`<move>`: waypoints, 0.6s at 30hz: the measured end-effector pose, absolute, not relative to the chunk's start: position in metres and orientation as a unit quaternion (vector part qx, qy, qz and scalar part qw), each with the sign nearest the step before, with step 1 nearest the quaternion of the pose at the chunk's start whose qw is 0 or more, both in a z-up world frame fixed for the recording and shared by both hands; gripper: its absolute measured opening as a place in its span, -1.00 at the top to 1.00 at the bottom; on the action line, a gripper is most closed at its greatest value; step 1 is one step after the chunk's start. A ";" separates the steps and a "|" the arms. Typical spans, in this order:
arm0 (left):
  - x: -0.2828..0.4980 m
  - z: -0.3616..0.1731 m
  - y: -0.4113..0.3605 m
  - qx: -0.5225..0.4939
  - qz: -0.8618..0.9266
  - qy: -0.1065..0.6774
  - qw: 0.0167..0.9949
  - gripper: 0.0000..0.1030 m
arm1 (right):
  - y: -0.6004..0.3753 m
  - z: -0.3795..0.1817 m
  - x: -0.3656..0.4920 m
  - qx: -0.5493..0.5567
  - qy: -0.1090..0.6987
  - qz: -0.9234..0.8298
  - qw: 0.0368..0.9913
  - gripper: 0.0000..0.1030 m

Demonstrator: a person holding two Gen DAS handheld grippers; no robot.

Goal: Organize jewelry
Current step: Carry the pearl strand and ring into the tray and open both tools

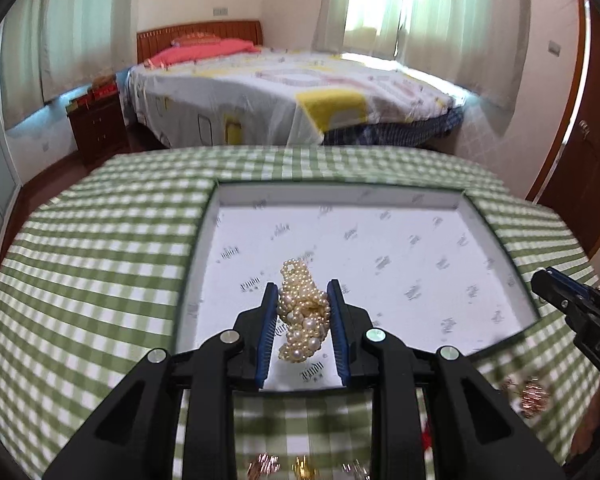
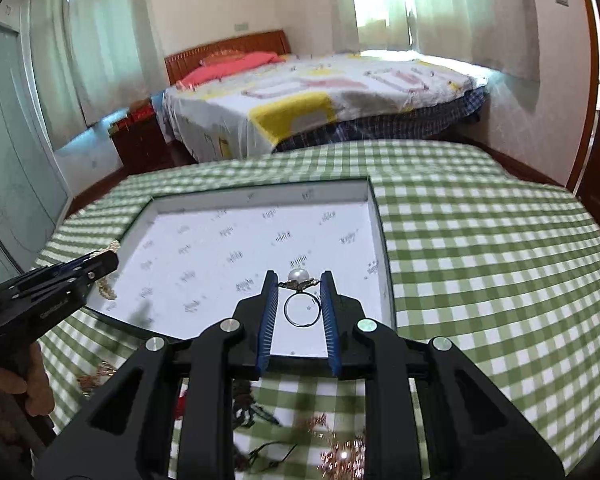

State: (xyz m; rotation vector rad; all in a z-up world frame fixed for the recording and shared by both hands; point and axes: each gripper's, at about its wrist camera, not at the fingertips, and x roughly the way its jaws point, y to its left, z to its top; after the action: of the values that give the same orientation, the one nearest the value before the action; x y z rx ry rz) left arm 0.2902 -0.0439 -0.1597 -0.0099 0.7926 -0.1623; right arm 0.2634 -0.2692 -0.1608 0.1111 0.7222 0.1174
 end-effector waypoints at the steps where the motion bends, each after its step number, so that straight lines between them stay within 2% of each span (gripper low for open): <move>1: 0.295 -0.167 -0.045 -0.004 -0.080 0.395 0.915 0.50 | -0.269 -0.167 0.269 0.052 0.362 0.057 0.929 0.58; 9: 0.315 -0.201 -0.047 0.007 -0.074 0.439 0.896 0.50 | -0.273 -0.205 0.293 0.056 0.419 0.050 0.905 0.58; 18: 0.318 -0.202 -0.057 0.035 -0.071 0.431 0.899 0.46 | -0.264 -0.212 0.301 0.032 0.424 0.052 0.904 0.57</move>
State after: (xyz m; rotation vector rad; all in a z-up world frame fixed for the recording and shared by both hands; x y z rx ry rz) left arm 0.3180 -0.0575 -0.2019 0.0722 0.8921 -0.1476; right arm 0.3013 -0.2642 -0.2115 0.0664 0.8753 0.1076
